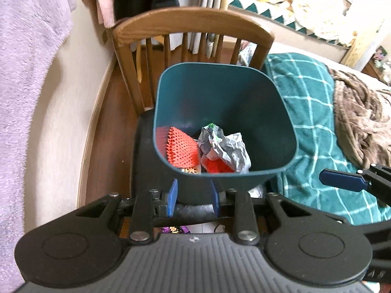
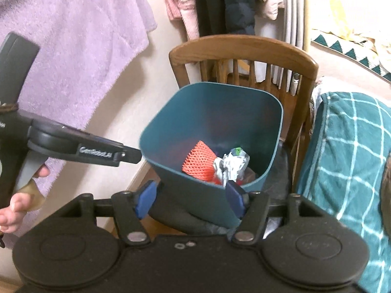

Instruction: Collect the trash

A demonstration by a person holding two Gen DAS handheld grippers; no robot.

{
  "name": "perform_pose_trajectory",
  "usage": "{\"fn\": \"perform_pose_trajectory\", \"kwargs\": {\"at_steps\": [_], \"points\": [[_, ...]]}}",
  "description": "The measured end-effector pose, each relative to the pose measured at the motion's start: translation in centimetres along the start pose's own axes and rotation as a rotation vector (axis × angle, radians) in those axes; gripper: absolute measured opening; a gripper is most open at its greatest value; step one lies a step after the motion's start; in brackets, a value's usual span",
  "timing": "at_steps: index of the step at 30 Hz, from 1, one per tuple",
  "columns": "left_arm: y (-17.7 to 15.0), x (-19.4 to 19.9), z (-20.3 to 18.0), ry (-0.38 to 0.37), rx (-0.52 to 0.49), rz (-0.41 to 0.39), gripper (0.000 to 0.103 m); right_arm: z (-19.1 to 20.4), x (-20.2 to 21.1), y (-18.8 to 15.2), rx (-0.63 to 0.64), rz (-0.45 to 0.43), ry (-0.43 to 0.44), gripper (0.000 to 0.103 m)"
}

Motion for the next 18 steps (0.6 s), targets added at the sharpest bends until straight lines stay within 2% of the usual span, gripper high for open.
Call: {"fn": "perform_pose_trajectory", "kwargs": {"at_steps": [3, 4, 5, 7, 12, 15, 18], "points": [[-1.1, 2.2, 0.6, -0.034, -0.019, -0.026, 0.032, 1.3, 1.8, -0.7, -0.027, -0.029, -0.015, 0.065], [-1.6, 3.0, 0.9, -0.044, -0.023, -0.037, 0.043, 1.8, 2.4, -1.1, -0.034, -0.038, -0.019, 0.065], [-2.1, 4.0, 1.2, -0.053, -0.028, -0.052, 0.059, 2.3, 3.0, -1.4, -0.042, -0.050, -0.021, 0.066], [-3.2, 5.9, 1.7, -0.061, -0.042, -0.097, 0.071, 3.3, 4.2, -2.2, -0.063, -0.068, -0.024, 0.067], [-5.7, 9.5, 2.9, -0.082, -0.098, -0.138, 0.071, 5.9, 6.5, -4.7, -0.112, -0.111, -0.052, 0.074], [-7.4, 11.1, 3.7, -0.096, -0.108, -0.150, 0.078, 7.3, 7.6, -6.4, -0.140, -0.119, -0.066, 0.079], [-9.0, 12.0, 4.2, -0.090, -0.122, -0.158, 0.078, 8.5, 8.4, -8.2, -0.156, -0.115, -0.079, 0.084]]}}
Point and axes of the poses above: each gripper's, at about its wrist camera, not at the fingertips, and x roughly against the way its jaws point, z to its left, y to its top, the point moved 3 cm from there along -x, roughly the way its jaws point, and after that the axes turned 11 degrees about -z, right-handed, at the moved point
